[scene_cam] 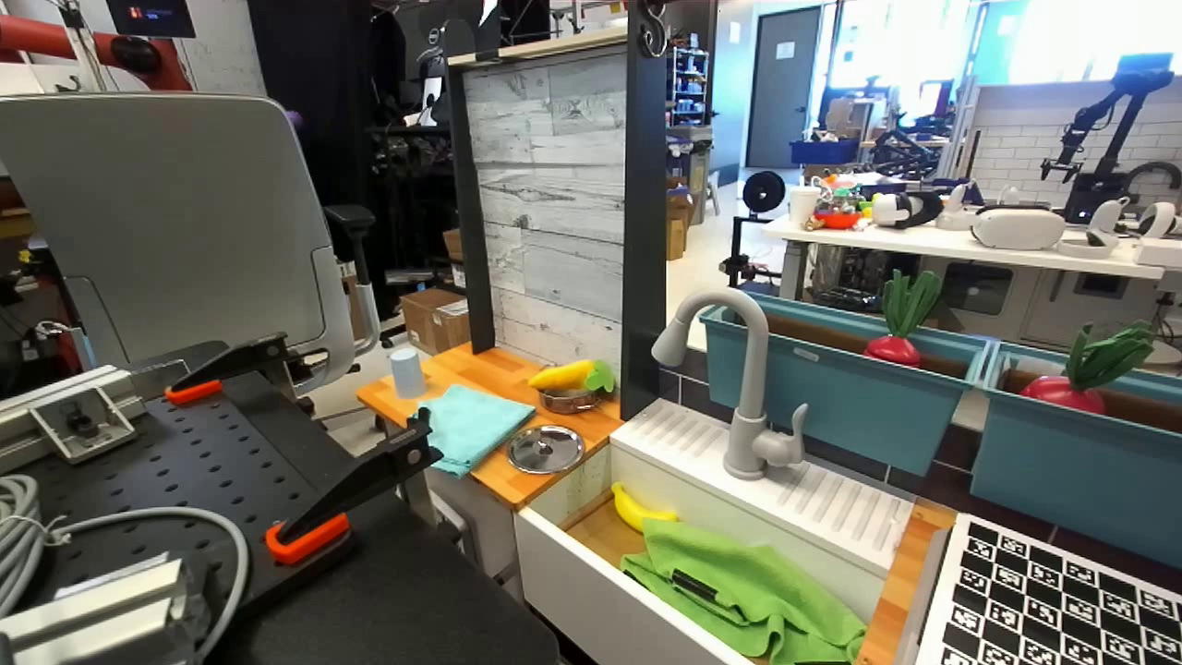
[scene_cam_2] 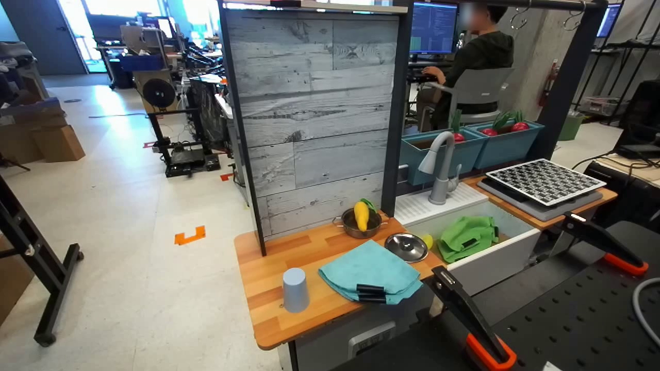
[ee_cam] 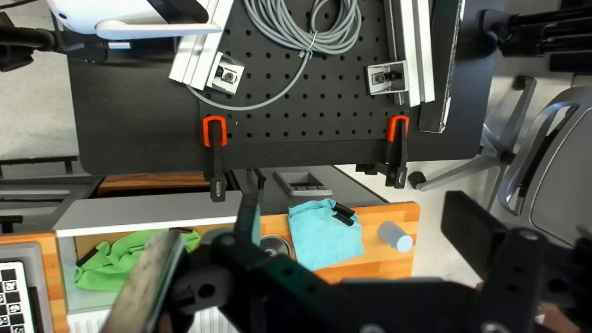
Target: Move the blue towel backwards.
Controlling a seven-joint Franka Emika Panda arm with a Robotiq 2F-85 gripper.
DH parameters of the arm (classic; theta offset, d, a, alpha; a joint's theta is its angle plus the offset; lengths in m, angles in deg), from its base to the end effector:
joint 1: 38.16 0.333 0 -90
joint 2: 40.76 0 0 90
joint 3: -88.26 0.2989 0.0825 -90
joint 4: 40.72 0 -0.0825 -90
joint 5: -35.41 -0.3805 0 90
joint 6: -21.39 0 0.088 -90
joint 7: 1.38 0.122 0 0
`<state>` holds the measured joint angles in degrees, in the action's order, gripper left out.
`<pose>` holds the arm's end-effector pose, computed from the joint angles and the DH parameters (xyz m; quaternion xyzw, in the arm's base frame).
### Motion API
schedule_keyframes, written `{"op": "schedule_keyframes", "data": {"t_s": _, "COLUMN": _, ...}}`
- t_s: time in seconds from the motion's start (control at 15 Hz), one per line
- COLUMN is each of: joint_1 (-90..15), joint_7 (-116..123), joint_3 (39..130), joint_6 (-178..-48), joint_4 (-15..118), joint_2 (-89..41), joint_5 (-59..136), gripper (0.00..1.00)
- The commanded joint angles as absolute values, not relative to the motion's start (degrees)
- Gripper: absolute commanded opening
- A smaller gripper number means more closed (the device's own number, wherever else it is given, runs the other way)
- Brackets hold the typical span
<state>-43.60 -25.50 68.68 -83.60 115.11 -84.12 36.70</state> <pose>0.2870 -0.1218 0.3940 -0.9901 -0.0492 0.0339 0.1269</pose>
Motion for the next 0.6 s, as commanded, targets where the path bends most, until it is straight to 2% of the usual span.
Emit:
{"op": "schedule_keyframes", "data": {"t_s": 0.0, "joint_1": -42.05, "joint_7": -20.57, "joint_3": 74.16, "joint_6": -86.59, "joint_4": 114.14, "joint_2": -80.39, "joint_5": 35.23, "gripper": 1.00}}
{"op": "schedule_keyframes", "data": {"t_s": 0.27, "joint_1": -39.54, "joint_7": -15.21, "joint_3": 79.45, "joint_6": -93.45, "joint_4": 113.45, "joint_2": -75.45, "joint_5": 34.20, "gripper": 1.00}}
{"op": "schedule_keyframes", "data": {"t_s": 0.53, "joint_1": -38.29, "joint_7": -9.90, "joint_3": 82.68, "joint_6": -106.72, "joint_4": 113.67, "joint_2": -68.19, "joint_5": 33.21, "gripper": 1.00}}
